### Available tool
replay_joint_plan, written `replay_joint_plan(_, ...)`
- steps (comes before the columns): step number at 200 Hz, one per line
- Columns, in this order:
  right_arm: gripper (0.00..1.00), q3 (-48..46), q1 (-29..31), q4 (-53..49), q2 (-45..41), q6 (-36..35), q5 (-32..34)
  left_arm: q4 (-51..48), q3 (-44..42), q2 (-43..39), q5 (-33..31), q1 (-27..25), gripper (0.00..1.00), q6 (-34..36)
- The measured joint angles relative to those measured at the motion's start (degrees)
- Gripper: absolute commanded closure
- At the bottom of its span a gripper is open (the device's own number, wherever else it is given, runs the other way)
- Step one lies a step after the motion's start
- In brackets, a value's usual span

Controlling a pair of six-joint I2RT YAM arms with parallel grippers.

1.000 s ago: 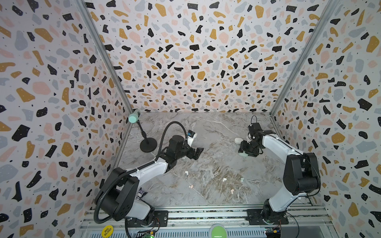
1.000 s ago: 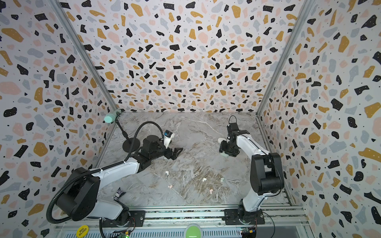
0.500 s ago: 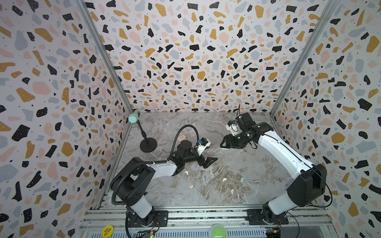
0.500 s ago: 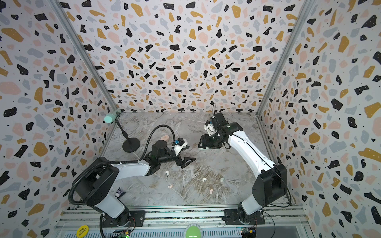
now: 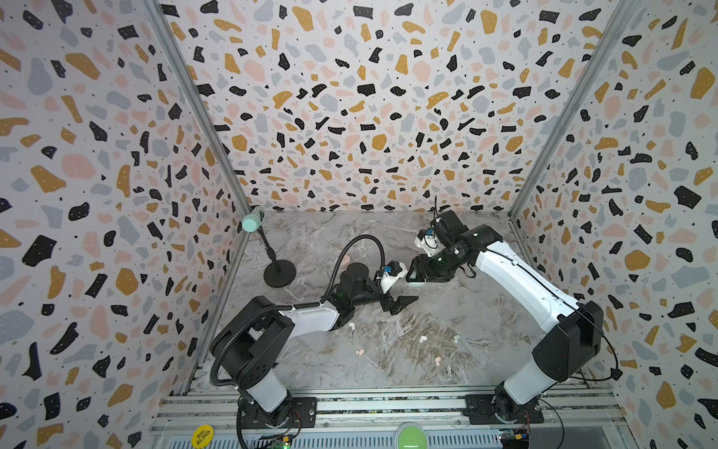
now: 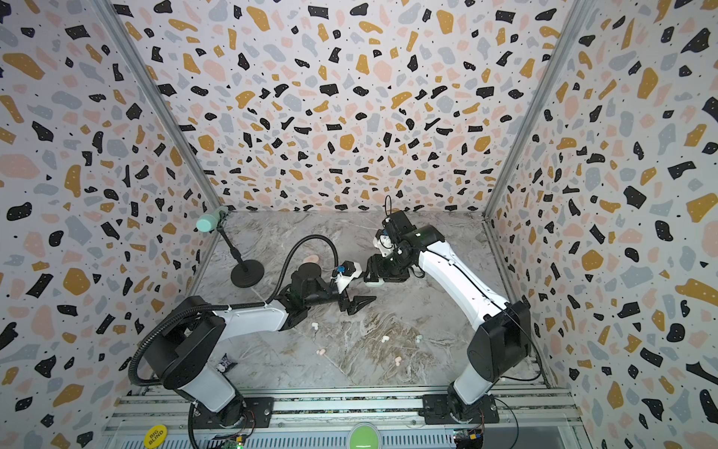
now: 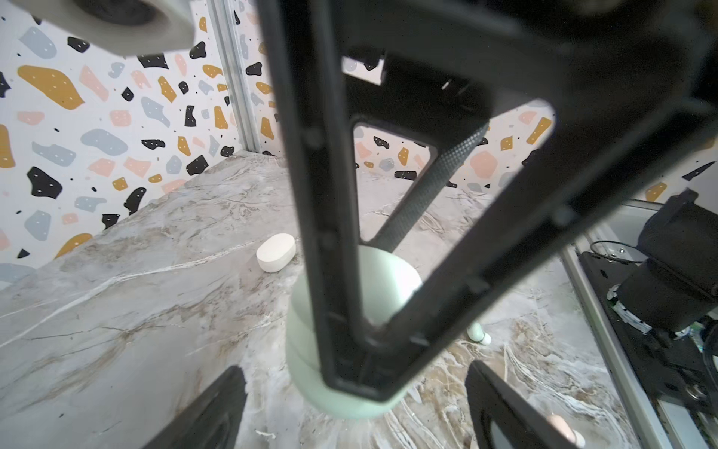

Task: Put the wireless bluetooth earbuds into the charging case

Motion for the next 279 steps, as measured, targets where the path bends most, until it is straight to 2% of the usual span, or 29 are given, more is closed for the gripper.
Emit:
replay_joint_plan(88, 0.53, 0.79, 2.32, -0.24, 0.37, 1.60, -0.55, 1.33, 0.00, 0.00, 0.24, -0.70, 0.32, 0.07)
replay_joint_plan(180, 0.54, 0.96, 2.29, 0.00, 0.37, 1.60, -2.71, 1.40, 0.02, -0.09, 1.40, -0.81, 0.36, 0.50)
replay_joint_plan(231, 0.54, 0.74, 2.16, 0.57, 0.35, 1.62, -3.69, 1.88, 0.02, -0.20, 1.66, -0.79, 0.42, 0.48)
replay_joint_plan(279, 0.54, 0.74, 2.08, 0.90, 0.22, 1.64, -4.96, 1.79, 0.02, -0.72, 1.68, -0.79, 0.51, 0.50)
